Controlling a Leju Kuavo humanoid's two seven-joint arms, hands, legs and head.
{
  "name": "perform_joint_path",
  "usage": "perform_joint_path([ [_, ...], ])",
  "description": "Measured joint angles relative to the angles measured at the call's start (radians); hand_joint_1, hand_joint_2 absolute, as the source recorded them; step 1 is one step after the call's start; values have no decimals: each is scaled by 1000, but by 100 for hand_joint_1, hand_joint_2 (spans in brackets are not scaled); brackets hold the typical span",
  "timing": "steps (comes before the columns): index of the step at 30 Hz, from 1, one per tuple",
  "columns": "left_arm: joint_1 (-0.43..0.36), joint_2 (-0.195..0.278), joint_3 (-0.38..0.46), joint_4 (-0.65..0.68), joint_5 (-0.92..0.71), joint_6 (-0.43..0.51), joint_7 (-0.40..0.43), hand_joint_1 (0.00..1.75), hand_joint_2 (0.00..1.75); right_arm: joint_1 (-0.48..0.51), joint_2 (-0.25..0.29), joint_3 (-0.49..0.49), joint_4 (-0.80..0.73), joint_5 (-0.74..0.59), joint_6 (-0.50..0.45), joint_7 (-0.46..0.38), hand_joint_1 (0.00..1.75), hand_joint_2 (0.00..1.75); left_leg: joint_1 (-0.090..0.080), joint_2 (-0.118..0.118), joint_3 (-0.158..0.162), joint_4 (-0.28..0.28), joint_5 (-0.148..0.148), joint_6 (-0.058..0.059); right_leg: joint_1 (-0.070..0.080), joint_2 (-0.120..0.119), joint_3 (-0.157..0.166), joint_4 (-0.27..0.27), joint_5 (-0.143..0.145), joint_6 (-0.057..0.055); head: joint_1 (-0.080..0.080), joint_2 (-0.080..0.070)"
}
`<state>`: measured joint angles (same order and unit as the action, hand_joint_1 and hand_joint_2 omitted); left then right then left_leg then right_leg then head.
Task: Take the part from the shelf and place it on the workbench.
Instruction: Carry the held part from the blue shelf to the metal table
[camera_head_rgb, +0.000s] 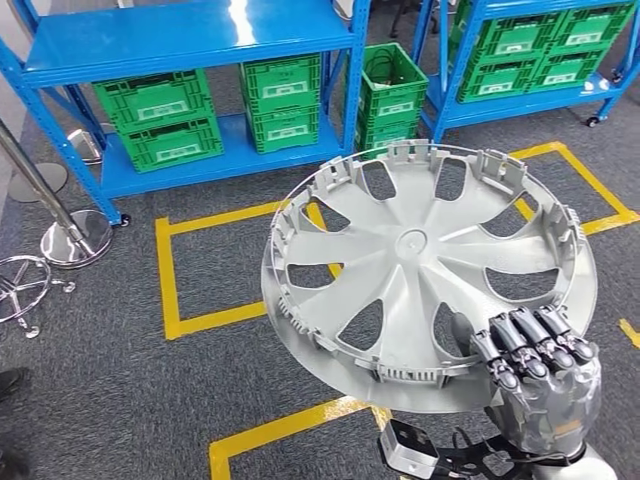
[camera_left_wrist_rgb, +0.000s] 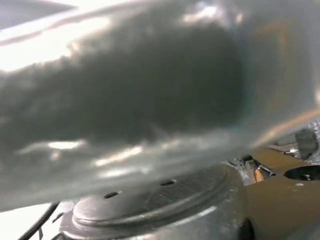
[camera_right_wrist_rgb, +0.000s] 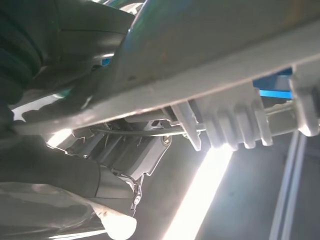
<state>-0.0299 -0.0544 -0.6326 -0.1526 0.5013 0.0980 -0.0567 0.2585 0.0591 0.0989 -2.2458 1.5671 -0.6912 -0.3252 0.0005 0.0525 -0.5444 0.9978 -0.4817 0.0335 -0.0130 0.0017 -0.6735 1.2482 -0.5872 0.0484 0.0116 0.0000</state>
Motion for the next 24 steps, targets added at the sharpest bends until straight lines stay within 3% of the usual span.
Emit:
perform_joint_path([
  [2, -3, -1, 0, 0, 0, 0, 0, 0, 0, -1, 0, 1, 1, 0, 0, 0, 175, 175, -5, 23, 2, 1, -1, -2, 4, -33, 81, -141, 63, -6, 0, 0],
  [4, -4, 0, 0, 0, 0, 0, 1, 0, 0, -5, 0, 4, 1, 0, 0, 0, 175, 175, -12, 39, 0, 5, -2, -8, 11, -70, 131, -234, 82, -17, 0, 0],
  [5, -5, 0, 0, 0, -1, 0, 2, 0, 0, -6, 0, 4, 1, 0, 0, -1, 175, 175, -15, 47, -2, 7, -2, -12, 15, -77, 135, -245, 78, -22, -1, 0],
  [7, -6, 1, -1, 0, -2, 0, 5, 0, 0, -6, 0, 5, 1, 0, 0, -3, 175, 175, -15, 61, -4, 12, -5, -20, 13, -58, 130, -247, 83, -34, -3, 0],
  [9, -6, 3, -1, 0, -3, 0, 5, 0, 0, -7, 0, 4, 1, 0, 0, -4, 175, 175, -10, 28, -15, 45, -34, -31, 9, -37, 126, -250, 90, -46, -6, 0],
  [11, -5, 5, -1, 0, -3, 0, 6, 0, 0, -8, 0, 4, 1, 0, 0, -6, 175, 175, -4, -25, -58, 151, -100, -39, 7, -16, 122, -251, 96, -55, -10, 0],
  [13, -2, 5, -1, 0, -2, 2, 11, 0, 0, -8, 0, 4, 1, 0, 0, -7, 175, 175, -2, -41, -109, 275, -151, -42, 8, 9, 119, -250, 98, -59, -12, 0],
  [14, 0, 6, -1, 0, 0, 3, 18, 0, 0, -7, 0, 4, 1, 0, 0, -7, 175, 175, -2, -43, -119, 300, -151, -42, 8, 22, 118, -250, 99, -60, -12, 0],
  [15, 0, 6, -1, 0, 4, 6, 27, 0, 0, -7, 0, 4, 1, 0, 0, -7, 175, 175, -2, -45, -113, 289, -133, -40, 8, 36, 117, -249, 100, -61, -12, 0],
  [16, 1, 7, -1, 0, 9, 9, 39, 0, 0, -6, 0, 4, 1, 0, 0, -7, 175, 175, -2, -51, -89, 239, -97, -37, 8, 50, 118, -247, 101, -60, -12, 0],
  [18, 1, 12, 0, 1, 24, 8, 73, 0, 0, -7, 0, 5, 1, 0, 0, -5, 175, 175, 1, -98, -29, 105, -31, -29, 9, 74, 115, -242, 101, -57, -11, 0],
  [20, 1, 18, 4, 2, 44, -2, 115, 0, 0, -9, 0, 6, 1, 0, 0, 0, 175, 175, 4, -138, 2, 29, -13, -23, 7, 96, 104, -236, 104, -47, -11, 0],
  [22, 3, 22, 9, 3, 64, -23, 156, 0, 0, -11, 0, 8, 1, 0, 0, 5, 175, 175, 4, -129, 4, 17, -16, -20, 3, 118, 92, -237, 112, -33, -12, 0],
  [23, 3, 25, 12, 3, 74, -34, 174, 0, 0, -11, 0, 10, 1, 0, 0, 8, 175, 175, 5, -116, 5, 12, -12, -16, 3, 116, 86, -235, 111, -27, -11, 0],
  [24, 5, 27, 16, 3, 83, -45, 188, 0, 0, -12, 0, 12, 1, 0, 0, 11, 175, 175, 8, -103, 6, 5, -8, -10, 5, 99, 76, -222, 100, -21, -7, 0],
])
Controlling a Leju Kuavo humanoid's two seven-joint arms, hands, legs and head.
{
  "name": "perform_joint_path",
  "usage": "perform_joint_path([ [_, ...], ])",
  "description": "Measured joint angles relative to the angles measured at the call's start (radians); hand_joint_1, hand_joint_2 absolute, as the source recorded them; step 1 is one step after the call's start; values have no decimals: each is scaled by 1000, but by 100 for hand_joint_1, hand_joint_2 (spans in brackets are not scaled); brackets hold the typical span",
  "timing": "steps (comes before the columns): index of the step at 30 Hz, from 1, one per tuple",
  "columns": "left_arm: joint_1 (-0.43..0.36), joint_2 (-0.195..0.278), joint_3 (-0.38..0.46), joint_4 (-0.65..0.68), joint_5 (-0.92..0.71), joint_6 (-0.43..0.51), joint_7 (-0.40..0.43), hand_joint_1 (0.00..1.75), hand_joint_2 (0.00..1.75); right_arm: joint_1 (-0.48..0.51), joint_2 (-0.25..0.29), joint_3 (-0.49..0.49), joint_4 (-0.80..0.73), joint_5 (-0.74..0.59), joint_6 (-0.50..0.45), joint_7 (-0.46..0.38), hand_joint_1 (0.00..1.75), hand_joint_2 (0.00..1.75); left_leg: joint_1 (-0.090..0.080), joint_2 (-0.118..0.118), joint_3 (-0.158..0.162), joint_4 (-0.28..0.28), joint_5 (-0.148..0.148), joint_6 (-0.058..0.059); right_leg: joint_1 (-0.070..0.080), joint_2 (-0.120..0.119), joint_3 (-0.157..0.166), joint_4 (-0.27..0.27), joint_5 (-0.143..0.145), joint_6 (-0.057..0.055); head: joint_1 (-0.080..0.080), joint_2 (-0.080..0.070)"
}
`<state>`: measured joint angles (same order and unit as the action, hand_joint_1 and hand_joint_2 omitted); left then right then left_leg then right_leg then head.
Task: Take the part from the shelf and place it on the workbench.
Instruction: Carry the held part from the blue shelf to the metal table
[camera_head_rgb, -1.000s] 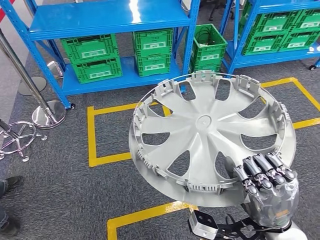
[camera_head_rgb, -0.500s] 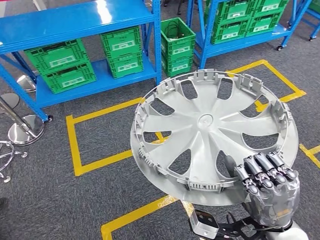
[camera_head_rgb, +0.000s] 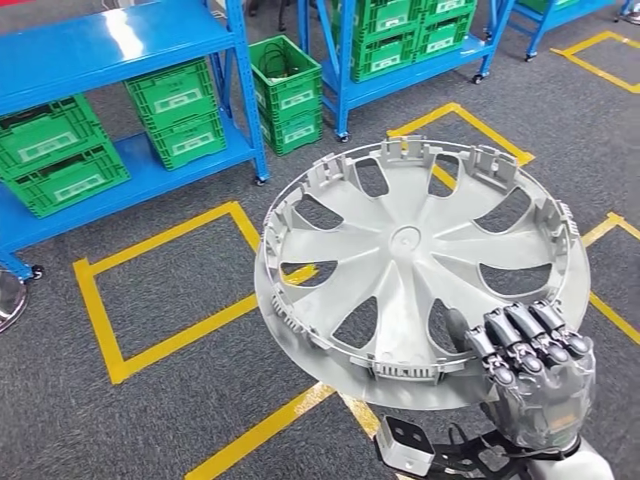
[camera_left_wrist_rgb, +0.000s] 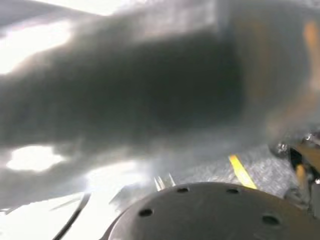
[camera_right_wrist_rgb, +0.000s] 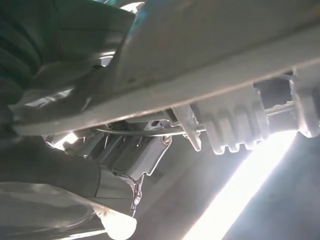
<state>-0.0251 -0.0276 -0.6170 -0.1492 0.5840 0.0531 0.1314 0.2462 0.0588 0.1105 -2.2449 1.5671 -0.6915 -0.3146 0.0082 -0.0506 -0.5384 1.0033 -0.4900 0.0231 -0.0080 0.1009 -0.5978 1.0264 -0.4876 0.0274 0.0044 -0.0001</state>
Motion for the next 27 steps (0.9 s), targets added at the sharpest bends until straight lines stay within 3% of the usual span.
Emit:
perform_joint_path([
  [2, 4, 4, 8, 1, 12, -16, 20, 0, 0, -6, -1, 6, 0, 0, 0, 6, 175, 175, 2, 29, 2, -8, 5, 8, 1, -55, -43, 86, -52, 9, 10, 0],
  [4, 9, 7, 16, 3, 18, -25, 31, 0, 0, -10, -2, 11, 1, 0, 0, 10, 175, 175, -1, 58, 0, -8, 5, 10, -2, -88, -102, 215, -108, 18, 15, 0],
  [5, 10, 8, 18, 3, 21, -28, 34, 0, 0, -10, -2, 12, 2, 0, 0, 12, 175, 175, -1, 73, 0, -8, 5, 9, -3, -94, -117, 251, -115, 20, 15, 0],
  [6, 11, 10, 19, 4, 23, -33, 36, 0, 0, -9, -3, 13, 4, 0, 0, 14, 175, 175, -2, 86, 0, -8, 5, 9, -4, -99, -113, 250, -104, 22, 16, 0],
  [7, 11, 11, 21, 4, 26, -40, 38, 0, 0, -8, -4, 15, 5, 0, 0, 16, 175, 175, -2, 98, 1, -8, 4, 8, -4, -105, -89, 208, -77, 22, 16, 0],
  [9, 13, 12, 23, 4, 29, -54, 41, 0, 0, -8, -6, 18, 6, 0, 0, 23, 175, 175, -5, 118, 4, -7, 1, 4, 0, -140, -9, 67, -23, 16, 17, 0],
  [11, 14, 14, 25, 4, 26, -65, 42, 0, 0, -10, -7, 23, 7, 0, 0, 28, 175, 175, -10, 134, 6, -5, -1, -5, 6, -167, 41, -20, -4, 5, 16, 0],
  [13, 14, 15, 25, 5, 23, -70, 42, 0, 0, -10, -8, 26, 8, 0, 0, 30, 175, 175, -13, 151, 7, -4, -2, -15, 9, -154, 44, -29, -4, -8, 15, 0],
  [15, 14, 18, 25, 5, 22, -71, 42, 0, 0, -8, -9, 27, 8, 0, 0, 31, 175, 175, -10, 137, 4, 11, -18, -26, 5, -135, 40, -31, 2, -20, 13, 0],
  [16, 15, 19, 26, 5, 22, -71, 42, 0, 0, -7, -9, 27, 8, 0, 0, 31, 175, 175, -8, 116, -7, 43, -43, -31, 3, -126, 39, -34, 6, -27, 11, 0],
  [18, 19, 20, 26, 5, 21, -71, 41, 0, 0, -8, -9, 29, 9, 1, 0, 31, 175, 175, -5, 71, -57, 162, -112, -36, 1, -106, 36, -34, 10, -35, 6, 0],
  [19, 20, 21, 26, 5, 19, -71, 38, 0, 0, -8, -9, 30, 9, 1, 0, 32, 175, 175, -5, 63, -85, 227, -140, -37, 2, -95, 34, -34, 11, -37, 5, 0],
  [20, 22, 21, 26, 5, 17, -69, 34, 0, 0, -8, -9, 31, 10, 1, 0, 32, 175, 175, -4, 61, -103, 270, -150, -37, 2, -83, 33, -33, 11, -37, 5, 0],
  [21, 23, 21, 26, 5, 13, -67, 28, 0, 0, -7, -9, 32, 11, 1, 0, 32, 175, 175, -4, 60, -106, 278, -140, -37, 3, -70, 33, -31, 12, -38, 5, 0],
  [23, 25, 23, 25, 5, 4, -59, 11, 0, 0, -6, -9, 34, 12, 1, 0, 32, 175, 175, -3, 48, -64, 185, -73, -33, 2, -43, 33, -27, 12, -37, 5, 0],
  [24, 25, 24, 25, 5, -4, -52, -4, 0, 0, -6, -9, 34, 12, 1, 0, 31, 175, 175, -1, 28, -34, 119, -42, -30, 3, -31, 32, -24, 12, -35, 5, 0],
  [25, 25, 25, 23, 5, -14, -44, -23, 0, 0, -6, -9, 34, 12, 1, 0, 31, 175, 175, 1, 8, -9, 61, -22, -27, 3, -19, 29, -19, 12, -31, 5, 0],
  [27, 24, 26, 14, 4, -42, -22, -83, 0, 0, -3, -9, 34, 10, 1, 0, 28, 175, 175, 1, -15, 8, 16, -18, -24, 2, 1, 17, -15, 16, -19, 6, 0],
])
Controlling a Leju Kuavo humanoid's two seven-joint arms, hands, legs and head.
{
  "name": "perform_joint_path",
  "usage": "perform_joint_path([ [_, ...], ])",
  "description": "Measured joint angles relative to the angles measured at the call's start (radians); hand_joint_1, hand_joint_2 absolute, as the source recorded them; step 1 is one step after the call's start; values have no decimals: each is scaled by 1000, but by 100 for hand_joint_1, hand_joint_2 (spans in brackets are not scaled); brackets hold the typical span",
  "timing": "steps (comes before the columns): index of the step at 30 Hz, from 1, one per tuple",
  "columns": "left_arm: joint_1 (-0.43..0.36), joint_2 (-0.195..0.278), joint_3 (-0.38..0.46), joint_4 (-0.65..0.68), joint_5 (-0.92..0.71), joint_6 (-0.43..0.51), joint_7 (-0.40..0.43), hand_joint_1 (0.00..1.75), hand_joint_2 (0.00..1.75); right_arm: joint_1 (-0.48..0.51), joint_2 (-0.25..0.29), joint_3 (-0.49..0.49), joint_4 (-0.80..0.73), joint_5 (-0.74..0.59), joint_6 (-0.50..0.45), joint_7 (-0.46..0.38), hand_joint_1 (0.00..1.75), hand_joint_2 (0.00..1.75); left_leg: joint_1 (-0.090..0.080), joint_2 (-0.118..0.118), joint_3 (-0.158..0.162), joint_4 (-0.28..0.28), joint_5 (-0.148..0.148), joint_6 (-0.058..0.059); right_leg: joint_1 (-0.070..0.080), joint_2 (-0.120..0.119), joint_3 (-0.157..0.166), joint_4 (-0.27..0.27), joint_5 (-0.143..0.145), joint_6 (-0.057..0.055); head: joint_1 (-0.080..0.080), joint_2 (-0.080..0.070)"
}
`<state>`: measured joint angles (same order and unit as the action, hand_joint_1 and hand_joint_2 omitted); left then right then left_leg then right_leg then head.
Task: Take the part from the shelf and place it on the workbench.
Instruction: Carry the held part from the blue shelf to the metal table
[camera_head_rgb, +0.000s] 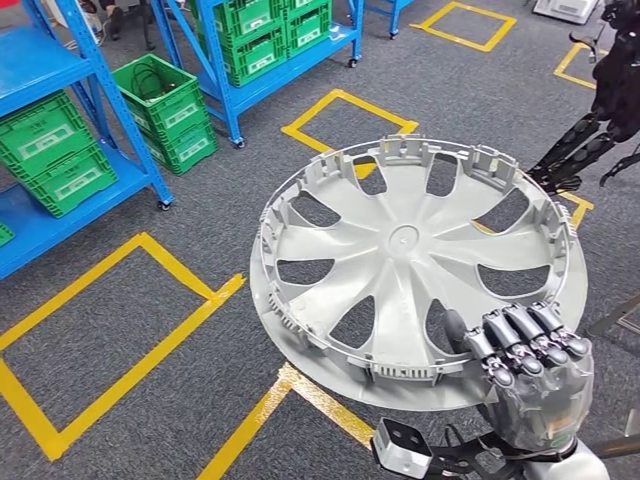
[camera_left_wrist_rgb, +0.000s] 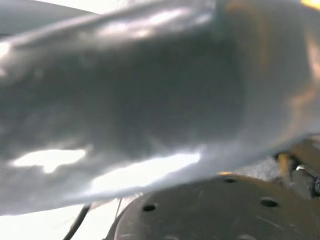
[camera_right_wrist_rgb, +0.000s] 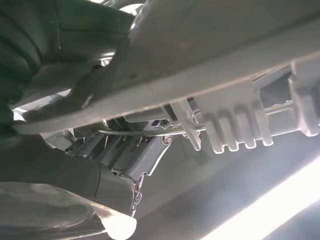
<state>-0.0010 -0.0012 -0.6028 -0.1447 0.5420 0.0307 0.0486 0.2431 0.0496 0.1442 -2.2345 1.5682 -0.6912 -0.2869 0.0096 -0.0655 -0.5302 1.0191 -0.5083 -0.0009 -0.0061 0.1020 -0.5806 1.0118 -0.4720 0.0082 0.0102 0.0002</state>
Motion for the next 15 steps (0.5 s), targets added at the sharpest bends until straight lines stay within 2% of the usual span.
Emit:
perform_joint_path([
  [2, -1, -1, -15, -1, -34, 30, -101, 0, 0, 12, 0, -3, -6, 0, 0, -9, 175, 175, 0, 18, -1, -6, 4, 7, -4, 14, -12, 1, 4, 13, 0, 0],
  [3, -3, -2, -23, -3, -49, 49, -168, 0, 0, 20, 0, -7, -12, 0, 0, -16, 175, 175, 1, 28, -1, -10, 7, 14, -4, 5, -20, 9, -2, 18, 2, 0],
  [4, -3, -2, -32, -4, -61, 66, -242, 0, 0, 28, 0, -13, -20, 0, 0, -24, 175, 175, 3, 39, -1, -14, 10, 20, -3, -15, -34, 32, -18, 23, 6, 0],
  [6, -5, -3, -43, -5, -71, 90, -371, 0, 0, 41, 2, -26, -36, -1, 0, -36, 175, 175, 1, 64, -1, -17, 12, 27, -2, -69, -87, 140, -78, 31, 14, 0],
  [7, -5, -5, -47, -5, -75, 96, -416, 0, 0, 48, 3, -32, -44, -1, 0, -41, 175, 175, 0, 77, -2, -17, 11, 29, -4, -84, -118, 208, -108, 35, 16, 0],
  [8, -5, -7, -51, -5, -77, 99, -449, 0, 0, 56, 4, -39, -51, -1, 0, -43, 175, 175, -1, 92, -2, -17, 10, 29, -5, -92, -142, 261, -127, 37, 16, 0],
  [9, -6, -9, -53, -5, -80, 100, -471, 0, 0, 64, 5, -46, -57, -1, 0, -46, 175, 175, -2, 106, -1, -17, 10, 29, -5, -95, -149, 281, -127, 39, 16, 0],
  [10, -8, -12, -56, -5, -82, 99, -487, 0, 0, 72, 6, -52, -63, -1, 0, -48, 175, 175, -2, 119, -1, -17, 9, 28, -6, -100, -135, 259, -109, 40, 16, 0],
  [11, -11, -14, -58, -6, -82, 96, -497, 0, 0, 77, 6, -59, -69, -1, 0, -51, 175, 175, -2, 131, 0, -17, 7, 26, -6, -110, -101, 200, -78, 39, 16, 0],
  [13, -18, -18, -62, -6, -82, 90, -509, 0, 0, 86, 9, -70, -82, -1, 0, -56, 175, 175, -6, 151, 5, -15, 3, 19, -2, -156, -22, 61, -31, 33, 17, 0],
  [14, -21, -19, -64, -6, -82, 87, -511, 0, 0, 89, 11, -76, -89, -1, 0, -58, 175, 175, -9, 158, 6, -14, 0, 14, 1, -172, 4, 18, -22, 27, 16, 0],
  [15, -23, -19, -66, -6, -82, 84, -513, 0, 0, 93, 13, -81, -95, -1, 0, -60, 175, 175, -12, 166, 8, -13, -1, 10, 4, -181, 13, 1, -23, 22, 15, 0],
])
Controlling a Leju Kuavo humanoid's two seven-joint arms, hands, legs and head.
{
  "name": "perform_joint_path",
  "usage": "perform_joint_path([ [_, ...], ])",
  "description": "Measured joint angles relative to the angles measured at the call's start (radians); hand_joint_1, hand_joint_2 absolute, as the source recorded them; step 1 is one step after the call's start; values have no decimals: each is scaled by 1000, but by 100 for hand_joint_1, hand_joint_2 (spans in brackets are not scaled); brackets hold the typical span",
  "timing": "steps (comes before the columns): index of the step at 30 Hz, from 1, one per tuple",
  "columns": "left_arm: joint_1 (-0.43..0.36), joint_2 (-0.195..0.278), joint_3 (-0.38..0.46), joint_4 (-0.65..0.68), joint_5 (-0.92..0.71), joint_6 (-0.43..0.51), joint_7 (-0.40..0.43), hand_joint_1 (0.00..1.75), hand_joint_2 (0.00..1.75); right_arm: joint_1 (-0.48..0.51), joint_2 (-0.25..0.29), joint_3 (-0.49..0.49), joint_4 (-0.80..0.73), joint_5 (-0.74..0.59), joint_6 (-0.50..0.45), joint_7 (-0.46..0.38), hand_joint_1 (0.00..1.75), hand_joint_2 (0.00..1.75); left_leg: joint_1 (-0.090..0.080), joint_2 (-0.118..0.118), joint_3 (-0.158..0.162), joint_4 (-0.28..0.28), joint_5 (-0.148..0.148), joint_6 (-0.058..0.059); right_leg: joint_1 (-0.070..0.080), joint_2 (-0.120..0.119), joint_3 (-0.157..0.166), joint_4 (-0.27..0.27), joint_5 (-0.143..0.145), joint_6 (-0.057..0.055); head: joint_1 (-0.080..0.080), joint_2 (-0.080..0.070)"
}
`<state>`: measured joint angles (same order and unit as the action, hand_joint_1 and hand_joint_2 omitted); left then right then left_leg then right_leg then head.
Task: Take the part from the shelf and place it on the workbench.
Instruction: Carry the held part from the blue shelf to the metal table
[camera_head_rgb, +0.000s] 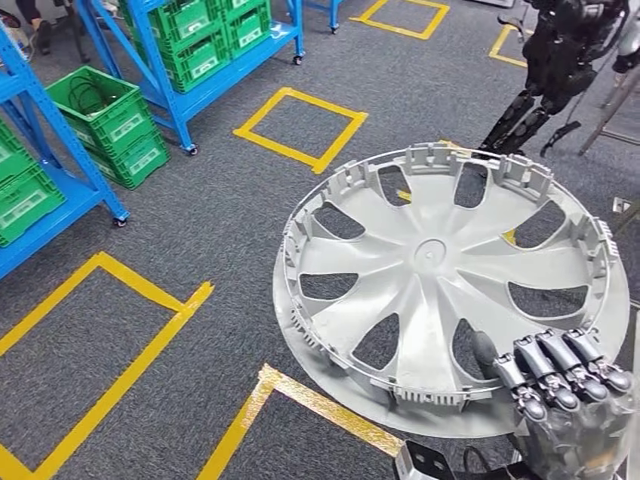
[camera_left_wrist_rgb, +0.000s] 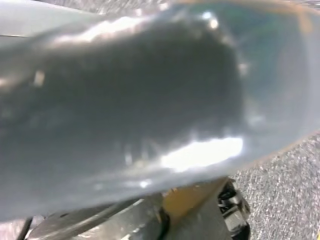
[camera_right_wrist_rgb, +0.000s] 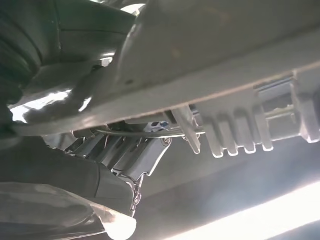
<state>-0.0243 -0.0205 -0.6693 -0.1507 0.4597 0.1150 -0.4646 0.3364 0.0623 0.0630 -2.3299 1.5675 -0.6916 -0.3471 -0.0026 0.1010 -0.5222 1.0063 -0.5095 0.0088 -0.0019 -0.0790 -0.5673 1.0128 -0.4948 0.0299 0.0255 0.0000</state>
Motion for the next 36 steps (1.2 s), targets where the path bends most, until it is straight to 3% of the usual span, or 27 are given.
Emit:
perform_joint_path([
  [2, -4, -2, -4, 0, 0, -4, -1, 0, 0, 11, 3, -12, -14, 0, 0, -4, 175, 175, -1, 16, 3, 0, -3, -8, 2, 20, -1, -2, 2, -12, -2, 0],
  [4, -7, -3, -7, 0, -1, -7, -1, 0, 0, 22, 6, -21, -26, 0, 0, -8, 175, 175, 3, -13, -3, 25, -27, -18, -1, 43, -3, -6, 8, -24, -4, 0],
  [6, -7, -4, -7, 0, -2, -10, -2, 0, 0, 27, 13, -28, -33, 0, 0, -14, 175, 175, 7, -67, -43, 123, -87, -23, -4, 66, -3, -9, 12, -34, -8, 0],
  [8, -4, -5, -8, 0, -5, -15, -2, 0, 0, 34, 20, -35, -39, 0, 0, -20, 175, 175, 8, -88, -103, 253, -140, -24, -3, 93, -4, -9, 13, -39, -10, 0],
  [9, -3, -5, -9, 0, -7, -17, -2, 0, 0, 38, 23, -38, -43, 0, 0, -23, 175, 175, 8, -91, -120, 286, -141, -23, -2, 108, -3, -8, 13, -40, -10, 0],
  [10, -2, -6, -10, 0, -8, -18, -2, 0, 0, 43, 25, -41, -45, 0, 0, -25, 175, 175, 8, -93, -120, 279, -121, -21, -1, 124, -2, -8, 14, -40, -11, 0],
  [11, -2, -6, -10, 0, -9, -18, -2, 0, 0, 46, 27, -43, -48, 0, 0, -27, 175, 175, 8, -99, -104, 234, -85, -18, -1, 139, 0, -7, 13, -40, -11, 0],
  [13, -3, -6, -11, 0, -10, -18, -2, 0, 0, 50, 29, -47, -52, 0, 0, -29, 175, 175, 11, -141, -51, 102, -11, -10, -1, 165, 0, -4, 13, -37, -12, 0],
  [15, -5, -5, -11, 0, -10, -19, -1, 0, 0, 51, 31, -51, -57, 0, 0, -29, 175, 175, 12, -177, -21, 23, 10, -5, -4, 188, -9, 0, 15, -27, -13, 0],
  [17, -7, -6, -12, 0, -10, -19, -1, 0, 0, 55, 33, -53, -63, 0, 0, -29, 175, 175, 10, -170, -17, 7, 7, -2, -9, 210, -22, -1, 22, -12, -13, 0],
  [18, -9, -6, -12, -1, -10, -19, -1, 0, 0, 58, 34, -54, -66, 0, 0, -29, 175, 175, 11, -158, -16, 3, 10, 3, -10, 209, -28, 1, 21, -6, -13, 0],
  [19, -9, -7, -12, -1, -10, -19, -1, 0, 0, 60, 34, -55, -68, 0, 0, -29, 175, 175, 12, -146, -14, -3, 14, 8, -8, 192, -38, 15, 11, -2, -10, 0],
  [20, -10, -7, -13, -1, -10, -19, -2, 0, 0, 61, 34, -56, -69, 0, 0, -29, 175, 175, 13, -132, -12, -8, 16, 13, -7, 165, -57, 50, -10, 2, -7, 0],
  [22, -8, -7, -13, -1, -10, -19, -2, 0, 0, 59, 34, -58, -71, 0, 0, -29, 175, 175, 11, -104, -11, -12, 17, 19, -7, 105, -114, 173, -74, 10, -1, 0],
  [24, -6, -7, -13, -1, -10, -20, -2, 0, 0, 60, 34, -59, -71, 0, 0, -29, 175, 175, 8, -74, -12, -11, 16, 20, -10, 87, -160, 273, -109, 16, -1, 0],
  [25, -6, -7, -13, -1, -10, -20, -2, 0, 0, 61, 34, -60, -71, 0, 0, -29, 175, 175, 8, -60, -11, -11, 15, 19, -12, 83, -158, 273, -100, 18, 0, 0],
  [27, -7, -8, -13, -1, -10, -20, -2, 0, 0, 63, 34, -61, -71, 0, 0, -29, 175, 175, 8, -37, -8, -11, 12, 14, -12, 63, -92, 159, -40, 18, 0, 0],
  [29, -8, -9, -13, -1, -10, -20, -2, 0, 0, 62, 34, -61, -72, 0, 0, -29, 175, 175, 4, -19, -4, -9, 7, 6, -7, 29, -17, 30, -1, 10, -1, 0],
  [31, -10, -10, -14, -1, -12, -22, 0, 0, 0, 62, 35, -62, -73, 0, 0, -29, 175, 175, 0, -3, -1, -7, 5, -4, 0, 22, 4, -7, 1, -3, -2, 0],
  [33, -12, -11, -15, -1, -16, -25, 4, 0, 0, 65, 36, -64, -75, 0, 0, -27, 175, 175, 2, 5, 2, -6, 2, -14, -1, 42, 3, -9, 6, -16, -3, 0],
  [35, -14, -12, -20, -1, -21, -29, 8, 0, 0, 68, 39, -66, -79, 0, 0, -27, 175, 175, 6, -31, -12, 34, -30, -23, -5, 60, 3, -15, 12, -29, -6, 0],
  [36, -15, -12, -23, -1, -23, -29, 10, 0, 0, 70, 40, -67, -81, 0, 0, -28, 175, 175, 8, -58, -34, 85, -60, -26, -6, 69, 4, -17, 14, -35, -9, 0],
])
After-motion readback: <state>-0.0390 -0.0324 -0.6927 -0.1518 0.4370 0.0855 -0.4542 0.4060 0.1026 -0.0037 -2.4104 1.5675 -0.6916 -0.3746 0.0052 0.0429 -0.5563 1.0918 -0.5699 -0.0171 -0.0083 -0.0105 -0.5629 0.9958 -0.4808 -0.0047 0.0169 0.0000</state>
